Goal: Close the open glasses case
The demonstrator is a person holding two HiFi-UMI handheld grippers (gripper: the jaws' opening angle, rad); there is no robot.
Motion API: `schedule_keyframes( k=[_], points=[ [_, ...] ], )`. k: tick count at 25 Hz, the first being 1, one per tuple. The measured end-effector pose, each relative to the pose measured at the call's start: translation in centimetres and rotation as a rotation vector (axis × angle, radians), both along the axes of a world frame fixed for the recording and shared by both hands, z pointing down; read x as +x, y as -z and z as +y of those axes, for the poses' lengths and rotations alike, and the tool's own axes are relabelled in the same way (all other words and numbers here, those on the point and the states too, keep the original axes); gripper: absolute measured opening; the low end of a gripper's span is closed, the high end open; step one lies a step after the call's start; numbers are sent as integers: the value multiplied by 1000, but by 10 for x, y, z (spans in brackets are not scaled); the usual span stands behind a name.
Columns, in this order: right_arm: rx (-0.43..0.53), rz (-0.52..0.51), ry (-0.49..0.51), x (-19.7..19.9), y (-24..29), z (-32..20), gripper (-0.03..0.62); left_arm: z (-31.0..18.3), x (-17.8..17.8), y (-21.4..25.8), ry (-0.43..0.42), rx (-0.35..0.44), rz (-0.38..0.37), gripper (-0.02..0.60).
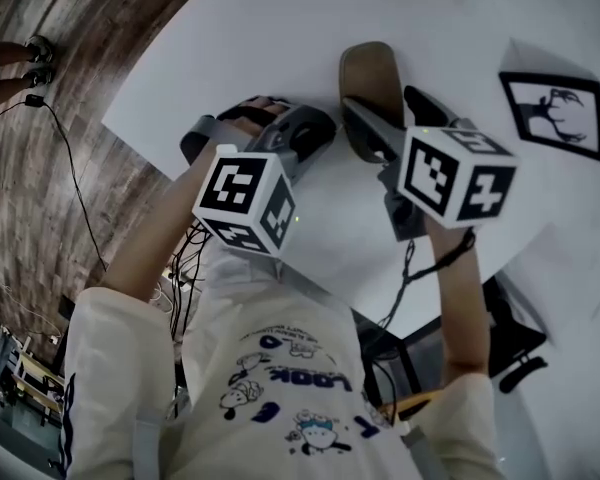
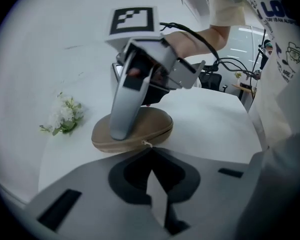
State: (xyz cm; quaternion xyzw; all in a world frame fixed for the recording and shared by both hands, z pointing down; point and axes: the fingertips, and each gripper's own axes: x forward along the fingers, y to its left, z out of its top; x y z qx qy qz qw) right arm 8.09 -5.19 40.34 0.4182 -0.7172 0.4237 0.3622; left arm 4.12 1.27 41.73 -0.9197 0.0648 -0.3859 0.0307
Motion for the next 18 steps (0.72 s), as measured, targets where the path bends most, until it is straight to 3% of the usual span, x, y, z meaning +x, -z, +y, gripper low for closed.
schedule_keyframes(
  k=[4, 7, 11, 14, 18],
  points=[
    [-117, -10, -14, -11, -21, -6, 379, 1, -2, 1, -55, 28, -39, -3],
    [-153, -70, -116, -13, -23, -8, 374, 7, 1, 2, -62, 28, -48, -3],
    [-180, -163, -314, -10, -19, -17, 368, 43, 16, 1, -136, 9, -50, -3],
    [-192, -199, -437, -7, -17, -21, 368, 52, 23, -1, -85, 39, -50, -3],
    [-197, -233, -631, 6, -18, -20, 368, 54, 29, -6, 18, 2, -27, -3]
  ],
)
